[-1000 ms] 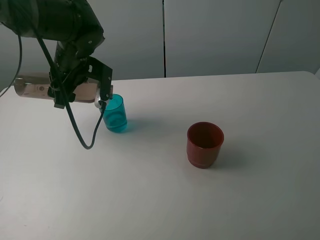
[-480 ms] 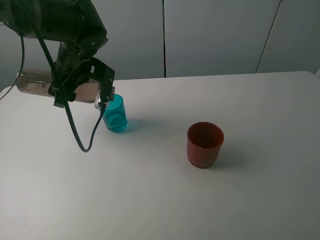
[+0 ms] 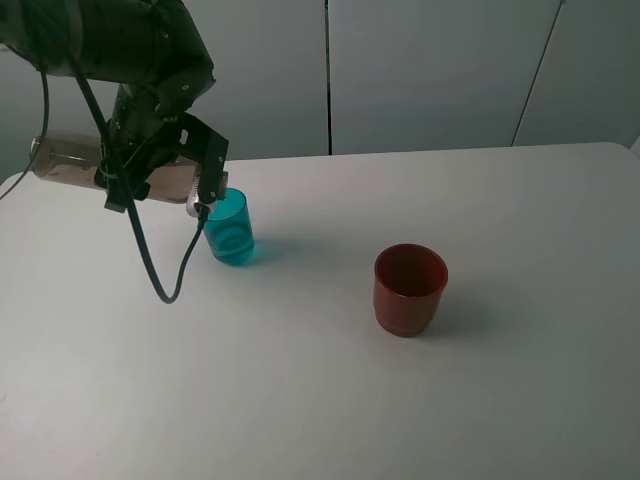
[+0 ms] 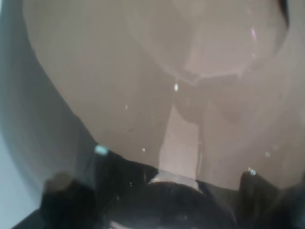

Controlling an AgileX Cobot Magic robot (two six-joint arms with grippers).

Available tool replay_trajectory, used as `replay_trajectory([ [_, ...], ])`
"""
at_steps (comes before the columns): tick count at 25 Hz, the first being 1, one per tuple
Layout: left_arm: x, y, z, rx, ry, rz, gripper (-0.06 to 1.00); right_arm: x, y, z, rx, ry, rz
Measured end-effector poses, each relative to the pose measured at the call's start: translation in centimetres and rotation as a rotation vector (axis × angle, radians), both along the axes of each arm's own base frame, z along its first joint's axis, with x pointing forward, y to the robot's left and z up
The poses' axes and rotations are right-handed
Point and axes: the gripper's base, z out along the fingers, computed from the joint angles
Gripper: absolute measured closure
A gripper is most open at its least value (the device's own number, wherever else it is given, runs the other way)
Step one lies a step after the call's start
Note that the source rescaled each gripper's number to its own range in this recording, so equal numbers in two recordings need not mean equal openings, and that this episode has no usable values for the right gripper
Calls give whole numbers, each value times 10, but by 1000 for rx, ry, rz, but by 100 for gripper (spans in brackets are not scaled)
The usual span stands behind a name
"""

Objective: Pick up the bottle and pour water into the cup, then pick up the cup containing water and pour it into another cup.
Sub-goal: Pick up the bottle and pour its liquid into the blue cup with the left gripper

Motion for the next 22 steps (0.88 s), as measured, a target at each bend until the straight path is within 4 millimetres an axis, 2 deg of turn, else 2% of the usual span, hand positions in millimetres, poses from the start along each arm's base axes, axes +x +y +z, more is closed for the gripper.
replay_trajectory([
  [22,1,-10,7,115,-30,-126,92,0,0,0,0,0,0],
])
